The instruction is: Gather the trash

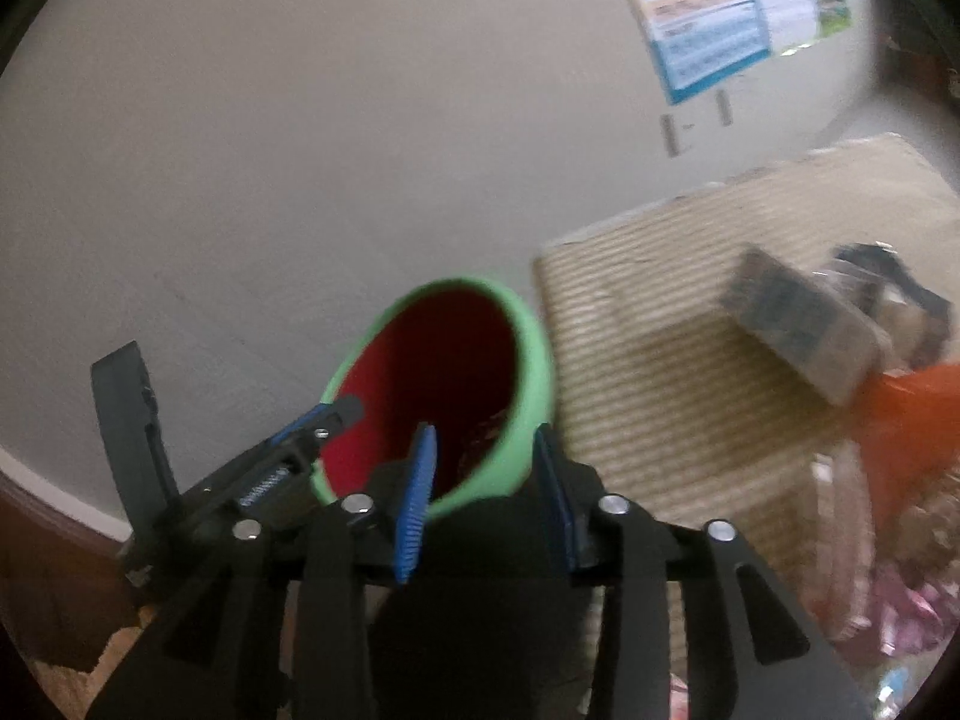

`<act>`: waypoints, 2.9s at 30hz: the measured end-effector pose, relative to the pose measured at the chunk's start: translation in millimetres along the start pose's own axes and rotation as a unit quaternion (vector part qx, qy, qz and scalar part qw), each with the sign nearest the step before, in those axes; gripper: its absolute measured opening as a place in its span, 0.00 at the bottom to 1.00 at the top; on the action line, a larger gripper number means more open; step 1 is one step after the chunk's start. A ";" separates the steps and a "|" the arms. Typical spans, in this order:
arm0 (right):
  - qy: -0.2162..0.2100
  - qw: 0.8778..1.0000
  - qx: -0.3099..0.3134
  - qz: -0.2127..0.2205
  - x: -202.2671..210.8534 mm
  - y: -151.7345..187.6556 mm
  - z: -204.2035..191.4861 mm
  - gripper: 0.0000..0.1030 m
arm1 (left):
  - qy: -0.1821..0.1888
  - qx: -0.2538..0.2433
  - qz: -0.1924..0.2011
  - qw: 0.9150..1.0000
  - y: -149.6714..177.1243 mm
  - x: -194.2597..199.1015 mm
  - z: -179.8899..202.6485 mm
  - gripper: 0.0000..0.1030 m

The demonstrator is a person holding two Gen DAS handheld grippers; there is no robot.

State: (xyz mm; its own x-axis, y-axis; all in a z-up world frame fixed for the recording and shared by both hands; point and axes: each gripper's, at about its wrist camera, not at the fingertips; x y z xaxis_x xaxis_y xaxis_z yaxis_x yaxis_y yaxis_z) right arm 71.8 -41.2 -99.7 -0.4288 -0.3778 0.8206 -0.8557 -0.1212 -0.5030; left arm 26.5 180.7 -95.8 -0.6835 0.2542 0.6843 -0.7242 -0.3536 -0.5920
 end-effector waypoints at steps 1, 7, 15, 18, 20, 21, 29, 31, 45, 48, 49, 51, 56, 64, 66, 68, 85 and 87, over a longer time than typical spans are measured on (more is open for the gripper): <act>0.011 1.000 -0.006 0.007 8.5 1.6 11.7 0.40 | 0.005 -0.004 -0.002 1.000 1.0 -0.4 5.2 0.35; 0.115 0.993 -0.005 0.041 57.0 20.3 70.1 0.46 | 0.047 -0.034 -0.024 0.998 10.3 -7.2 48.8 0.38; 0.153 0.986 -0.031 -0.060 55.2 86.6 121.1 0.46 | 0.095 -0.085 -0.083 0.988 43.1 -25.0 110.2 0.43; 0.134 0.985 -0.059 -0.096 37.5 103.7 125.3 0.46 | 0.104 -0.102 -0.101 0.984 50.0 -28.2 124.9 0.43; 0.114 0.984 -0.076 -0.117 25.2 108.2 127.6 0.46 | 0.107 -0.123 -0.107 0.981 52.8 -25.4 132.7 0.46; 0.108 0.983 -0.083 -0.124 21.2 110.4 128.7 0.46 | 0.108 -0.128 -0.111 0.980 53.9 -23.6 134.0 0.49; 0.133 0.980 -0.068 -0.131 -7.6 107.2 122.8 0.42 | 0.124 -0.116 -0.175 0.970 82.6 -24.9 136.1 0.53; 0.117 0.982 -0.079 -0.124 -3.5 107.1 127.7 0.42 | 0.128 -0.135 -0.196 0.963 92.6 -26.6 140.8 0.53; 0.068 0.985 -0.148 -0.056 37.8 110.7 163.4 0.42 | 0.138 -0.167 -0.285 0.934 125.1 -57.2 164.2 0.58; 0.067 0.984 -0.155 -0.048 43.7 109.7 167.8 0.42 | 0.135 -0.175 -0.309 0.925 136.2 -63.8 174.0 0.54; 0.066 0.984 -0.159 -0.046 45.3 109.8 169.9 0.42 | 0.130 -0.178 -0.314 0.923 140.3 -66.3 175.2 0.52; 0.065 0.984 -0.162 -0.046 45.0 109.4 170.5 0.42 | 0.116 -0.170 -0.319 0.925 145.0 -71.4 170.9 0.46; 0.065 0.984 -0.161 -0.045 44.7 109.3 170.6 0.42 | 0.107 -0.145 -0.298 0.937 134.9 -75.6 160.2 0.13; 0.064 0.983 -0.166 -0.041 45.8 110.2 172.4 0.42 | 0.113 -0.154 -0.267 0.945 126.2 -80.9 162.5 0.08; 0.064 0.983 -0.168 -0.041 45.8 110.2 173.0 0.42 | 0.108 -0.165 -0.254 0.947 120.2 -82.8 164.4 0.08; 0.064 0.982 -0.171 -0.039 46.0 110.0 174.1 0.42 | 0.102 -0.176 -0.249 0.947 116.4 -85.3 165.7 0.08; 0.061 0.982 -0.174 -0.044 41.0 111.3 174.0 0.42 | 0.113 -0.110 -0.273 0.949 117.0 -79.2 158.6 0.30; 0.060 0.982 -0.174 -0.044 40.6 111.2 173.6 0.42 | 0.111 -0.100 -0.270 0.951 115.5 -75.2 157.9 0.30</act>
State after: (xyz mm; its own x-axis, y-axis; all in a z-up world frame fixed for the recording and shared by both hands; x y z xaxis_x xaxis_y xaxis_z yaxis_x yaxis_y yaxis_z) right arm 9.6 -229.4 -169.4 -0.3622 -0.2656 0.8935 -0.9290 0.1810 -0.3228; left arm 8.7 -21.5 -148.4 -0.1938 0.5416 0.8180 -0.9627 0.0554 -0.2648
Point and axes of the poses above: each gripper's, at about its wrist camera, not at the fingertips, and x roughly against the way its jaws point, z to its right, y to its underside, and after that the axes turned 15 degrees about y, right-handed
